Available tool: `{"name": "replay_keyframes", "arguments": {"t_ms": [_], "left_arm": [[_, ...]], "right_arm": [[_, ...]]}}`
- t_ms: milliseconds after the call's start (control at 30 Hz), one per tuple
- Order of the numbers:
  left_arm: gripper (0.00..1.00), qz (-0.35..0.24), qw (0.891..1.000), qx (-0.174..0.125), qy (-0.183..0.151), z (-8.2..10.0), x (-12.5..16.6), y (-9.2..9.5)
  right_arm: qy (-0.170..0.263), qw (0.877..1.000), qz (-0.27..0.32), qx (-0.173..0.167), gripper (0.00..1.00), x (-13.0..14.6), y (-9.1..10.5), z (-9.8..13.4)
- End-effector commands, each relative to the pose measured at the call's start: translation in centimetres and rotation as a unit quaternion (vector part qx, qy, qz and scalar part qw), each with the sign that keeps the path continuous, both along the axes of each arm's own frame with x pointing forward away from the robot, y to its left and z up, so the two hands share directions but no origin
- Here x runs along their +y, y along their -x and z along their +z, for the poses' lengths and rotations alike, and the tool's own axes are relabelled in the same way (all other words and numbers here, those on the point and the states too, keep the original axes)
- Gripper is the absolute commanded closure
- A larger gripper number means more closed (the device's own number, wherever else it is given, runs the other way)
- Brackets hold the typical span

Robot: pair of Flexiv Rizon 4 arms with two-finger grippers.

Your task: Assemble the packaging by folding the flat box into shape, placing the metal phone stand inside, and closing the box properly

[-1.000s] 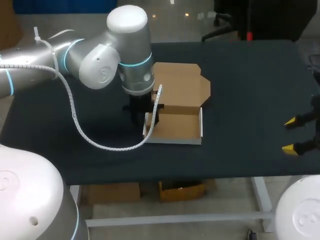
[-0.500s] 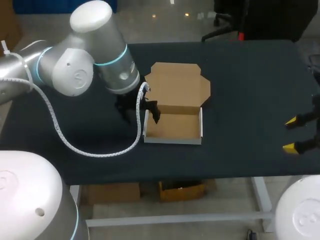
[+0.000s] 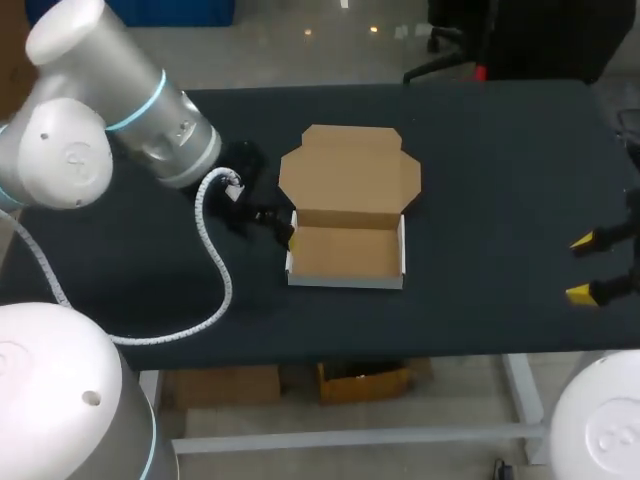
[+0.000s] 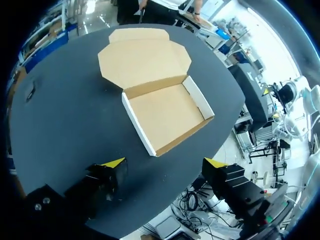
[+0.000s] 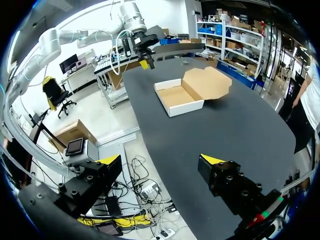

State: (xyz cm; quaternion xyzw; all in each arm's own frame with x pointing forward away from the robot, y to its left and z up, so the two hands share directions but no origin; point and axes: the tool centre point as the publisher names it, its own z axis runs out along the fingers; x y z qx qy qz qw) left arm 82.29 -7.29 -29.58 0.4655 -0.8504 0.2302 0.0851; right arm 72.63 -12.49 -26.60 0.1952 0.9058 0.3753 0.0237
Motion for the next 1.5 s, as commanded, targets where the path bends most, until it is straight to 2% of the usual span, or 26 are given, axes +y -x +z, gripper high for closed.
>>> {"name": "replay_keyframes", "arguments": {"t_ms": [33, 233, 600, 733, 933, 1133, 1333, 1500], "left_arm": [[0.0, 0.006, 0.998, -0.051, 0.027, 1.3, 1.8, 2.0], [0.0, -0.001, 0.996, -0.083, 0.031, 2.8, 3.2, 3.6], [0.0, 0.014, 0.994, -0.104, 0.026, 5.7, 6.1, 5.7], [0.0, 0.03, 0.995, -0.093, 0.019, 6.2, 6.9, 5.9], [0.0, 0.072, 0.995, -0.06, 0.016, 7.1, 8.2, 5.6], [0.0, 0.102, 0.994, -0.046, 0.008, 8.7, 8.9, 6.9], [0.0, 0.13, 0.991, -0.032, 0.002, 10.5, 9.0, 8.4], [0.0, 0.146, 0.989, -0.016, 0.002, 11.6, 9.1, 9.1]], "right_arm": [[-0.004, 1.0, 0.0, 0.001, 0.0, -0.3, 0.1, 0.3], [-0.006, 1.0, -0.005, 0.001, 0.0, -0.6, 0.1, 0.5], [-0.019, 0.999, -0.024, 0.009, 0.0, -1.7, -0.4, 1.1], [-0.032, 0.998, -0.046, 0.021, 0.0, -2.6, -1.0, 1.5], [-0.03, 0.995, -0.078, 0.046, 0.0, -3.3, -2.0, 2.2], [-0.024, 0.992, -0.111, 0.058, 0.0, -3.5, -1.7, 3.6], [-0.055, 0.983, -0.148, 0.088, 0.0, -4.2, -1.2, 4.9], [-0.075, 0.98, -0.156, 0.103, 0.0, -4.5, -1.0, 6.5]]}}
